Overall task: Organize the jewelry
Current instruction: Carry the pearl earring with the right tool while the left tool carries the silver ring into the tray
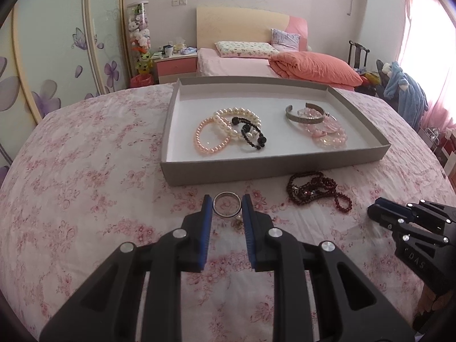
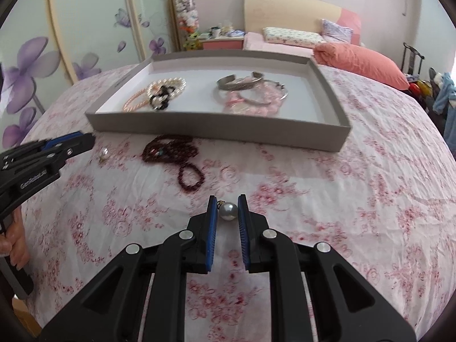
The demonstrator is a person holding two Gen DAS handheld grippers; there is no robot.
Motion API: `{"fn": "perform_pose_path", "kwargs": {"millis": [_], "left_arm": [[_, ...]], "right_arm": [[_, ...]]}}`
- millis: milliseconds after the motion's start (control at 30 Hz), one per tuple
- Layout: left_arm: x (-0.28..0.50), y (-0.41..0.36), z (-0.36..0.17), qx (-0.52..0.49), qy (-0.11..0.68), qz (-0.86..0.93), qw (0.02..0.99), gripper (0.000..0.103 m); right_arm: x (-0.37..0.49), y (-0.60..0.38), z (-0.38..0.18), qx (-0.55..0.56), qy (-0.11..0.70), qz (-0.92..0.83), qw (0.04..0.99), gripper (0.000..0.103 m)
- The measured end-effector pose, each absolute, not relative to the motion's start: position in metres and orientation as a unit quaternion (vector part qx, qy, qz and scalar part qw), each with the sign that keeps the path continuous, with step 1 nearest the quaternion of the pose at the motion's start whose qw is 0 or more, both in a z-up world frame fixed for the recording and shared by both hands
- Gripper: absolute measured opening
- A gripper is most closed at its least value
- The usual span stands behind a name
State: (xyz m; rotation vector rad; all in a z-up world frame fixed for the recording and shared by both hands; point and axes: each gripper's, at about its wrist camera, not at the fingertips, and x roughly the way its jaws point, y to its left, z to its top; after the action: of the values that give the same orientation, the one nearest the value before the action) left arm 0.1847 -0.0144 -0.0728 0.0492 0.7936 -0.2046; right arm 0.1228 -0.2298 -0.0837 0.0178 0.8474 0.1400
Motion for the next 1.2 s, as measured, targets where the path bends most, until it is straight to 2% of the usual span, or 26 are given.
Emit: {"fn": "perform_pose_path", "kwargs": {"millis": [467,967,1200], "left_arm": [[0.161,-0.017,-0.047,0.021,0.325,-0.065,0.943,0.022],[0.151,-0.02,-0.037,0.016,0.308,-0.062,0.949,0.022],[0.141,-0.022,-0.014,0.013,0.259,-0.063,0.964,0.022]], "right_arm": [[0.108,-0.228,-0.045,0.024,0.308,0.059,0.949,0.016],[0.105,-0.219,-0.032,0.022,0.278,0.059,0.958,0.016],[0.096,-0.219,-0.01,0.02,0.222,0.052,0.974,0.016]]}}
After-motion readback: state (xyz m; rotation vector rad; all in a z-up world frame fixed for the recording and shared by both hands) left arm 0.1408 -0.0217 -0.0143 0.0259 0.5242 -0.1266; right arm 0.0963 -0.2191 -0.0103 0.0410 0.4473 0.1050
